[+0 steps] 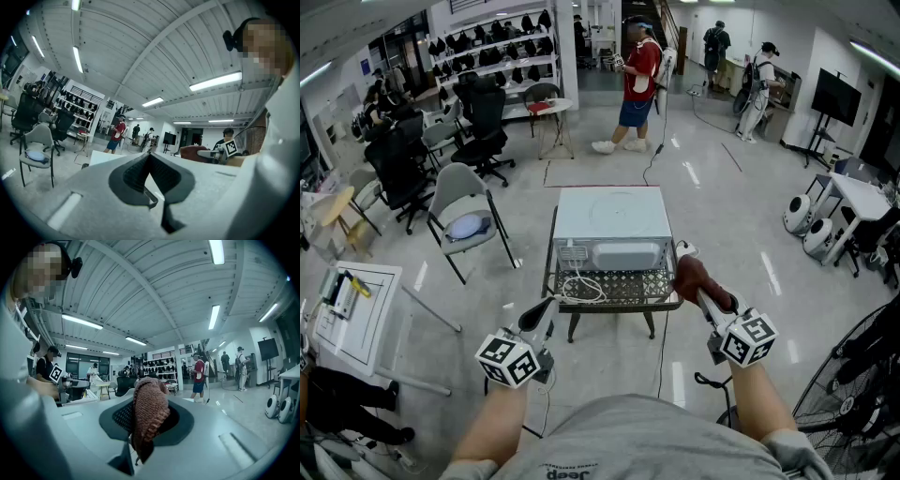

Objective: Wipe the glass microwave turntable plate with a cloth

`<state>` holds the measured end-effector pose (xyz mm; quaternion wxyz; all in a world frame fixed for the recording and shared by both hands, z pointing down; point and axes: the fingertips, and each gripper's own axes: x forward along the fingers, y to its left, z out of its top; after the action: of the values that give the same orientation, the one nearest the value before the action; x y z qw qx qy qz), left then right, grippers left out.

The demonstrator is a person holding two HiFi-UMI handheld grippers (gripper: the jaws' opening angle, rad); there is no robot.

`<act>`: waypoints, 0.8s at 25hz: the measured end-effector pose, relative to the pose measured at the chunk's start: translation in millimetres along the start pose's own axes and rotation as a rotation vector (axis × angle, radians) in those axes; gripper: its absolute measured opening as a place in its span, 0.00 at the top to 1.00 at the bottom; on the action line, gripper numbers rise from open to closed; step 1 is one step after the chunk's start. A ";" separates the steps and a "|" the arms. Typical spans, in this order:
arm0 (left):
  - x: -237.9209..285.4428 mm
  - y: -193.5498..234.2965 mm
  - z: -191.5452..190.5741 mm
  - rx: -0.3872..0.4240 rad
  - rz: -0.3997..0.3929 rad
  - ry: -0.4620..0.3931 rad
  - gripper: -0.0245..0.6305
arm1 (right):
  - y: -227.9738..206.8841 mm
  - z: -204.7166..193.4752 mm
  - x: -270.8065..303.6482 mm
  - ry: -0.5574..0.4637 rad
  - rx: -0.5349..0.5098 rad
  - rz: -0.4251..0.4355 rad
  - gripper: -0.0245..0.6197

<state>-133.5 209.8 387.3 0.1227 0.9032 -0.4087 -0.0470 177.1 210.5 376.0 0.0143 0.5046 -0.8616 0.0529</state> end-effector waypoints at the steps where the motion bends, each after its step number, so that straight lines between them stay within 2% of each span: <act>1: -0.1 0.6 -1.1 -0.001 -0.001 0.000 0.96 | 0.2 -1.1 0.5 0.000 0.001 0.000 0.84; 10: 2.5 4.4 -3.3 -0.002 -0.021 0.002 0.96 | 3.3 -2.0 3.5 0.001 0.002 -0.008 0.84; 20: -0.7 23.0 3.0 0.000 -0.060 0.011 0.96 | 13.8 15.4 24.2 -0.014 -0.015 -0.052 0.84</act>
<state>-151.3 195.2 390.3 0.1237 0.9152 -0.3808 -0.0455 153.7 194.6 361.5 0.0136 0.5269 -0.8487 0.0424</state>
